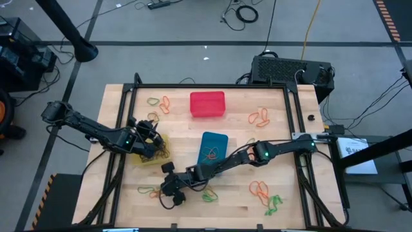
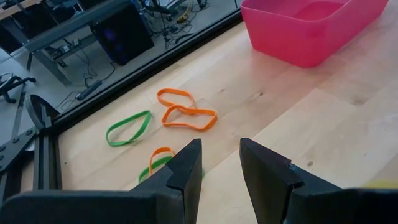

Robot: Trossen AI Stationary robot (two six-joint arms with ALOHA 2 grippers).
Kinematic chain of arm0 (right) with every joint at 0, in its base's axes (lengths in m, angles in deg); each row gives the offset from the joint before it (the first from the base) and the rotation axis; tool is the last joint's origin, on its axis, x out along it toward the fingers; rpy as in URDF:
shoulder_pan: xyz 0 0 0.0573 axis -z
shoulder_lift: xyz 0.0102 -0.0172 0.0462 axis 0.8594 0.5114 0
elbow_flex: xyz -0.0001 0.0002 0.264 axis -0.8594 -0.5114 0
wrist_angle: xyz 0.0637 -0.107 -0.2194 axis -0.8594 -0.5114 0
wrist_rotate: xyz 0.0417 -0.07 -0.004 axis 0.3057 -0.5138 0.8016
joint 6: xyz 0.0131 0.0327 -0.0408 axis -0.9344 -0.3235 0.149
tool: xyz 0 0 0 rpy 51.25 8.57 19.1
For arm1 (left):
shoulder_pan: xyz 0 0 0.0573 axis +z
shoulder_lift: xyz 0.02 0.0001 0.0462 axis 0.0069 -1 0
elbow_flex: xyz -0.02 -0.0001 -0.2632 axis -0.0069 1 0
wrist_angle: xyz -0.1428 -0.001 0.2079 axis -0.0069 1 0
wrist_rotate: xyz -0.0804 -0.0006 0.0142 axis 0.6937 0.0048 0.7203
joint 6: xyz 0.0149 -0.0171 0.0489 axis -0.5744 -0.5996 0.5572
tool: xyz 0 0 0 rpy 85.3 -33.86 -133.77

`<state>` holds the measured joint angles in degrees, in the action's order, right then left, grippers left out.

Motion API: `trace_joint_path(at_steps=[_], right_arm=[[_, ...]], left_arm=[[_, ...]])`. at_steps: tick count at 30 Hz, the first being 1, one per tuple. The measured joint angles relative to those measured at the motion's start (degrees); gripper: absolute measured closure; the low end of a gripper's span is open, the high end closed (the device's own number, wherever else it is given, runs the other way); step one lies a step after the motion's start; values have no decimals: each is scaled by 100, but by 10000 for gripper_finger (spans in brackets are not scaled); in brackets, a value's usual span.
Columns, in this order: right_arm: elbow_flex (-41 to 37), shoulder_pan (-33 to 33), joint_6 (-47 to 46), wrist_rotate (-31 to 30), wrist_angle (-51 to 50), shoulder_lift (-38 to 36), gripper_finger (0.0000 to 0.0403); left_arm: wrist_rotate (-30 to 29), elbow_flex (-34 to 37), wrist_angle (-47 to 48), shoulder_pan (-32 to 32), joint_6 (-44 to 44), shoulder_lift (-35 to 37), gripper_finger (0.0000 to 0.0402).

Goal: Sort rubber bands into baskets
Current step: Put the orange rubber band into the blue bin

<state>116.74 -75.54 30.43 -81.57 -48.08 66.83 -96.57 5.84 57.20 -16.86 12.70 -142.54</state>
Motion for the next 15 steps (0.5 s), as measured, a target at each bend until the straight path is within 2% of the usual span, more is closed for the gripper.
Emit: trace_joint_path(at_steps=[10, 15], right_arm=[[0, 9, 109, -76, 142, -286, 397], [9, -27, 97, -528, 585, -398, 397]], left_arm=[[0, 0, 5, -1, 0, -2, 284], [0, 0, -1, 0, 0, -1, 284]])
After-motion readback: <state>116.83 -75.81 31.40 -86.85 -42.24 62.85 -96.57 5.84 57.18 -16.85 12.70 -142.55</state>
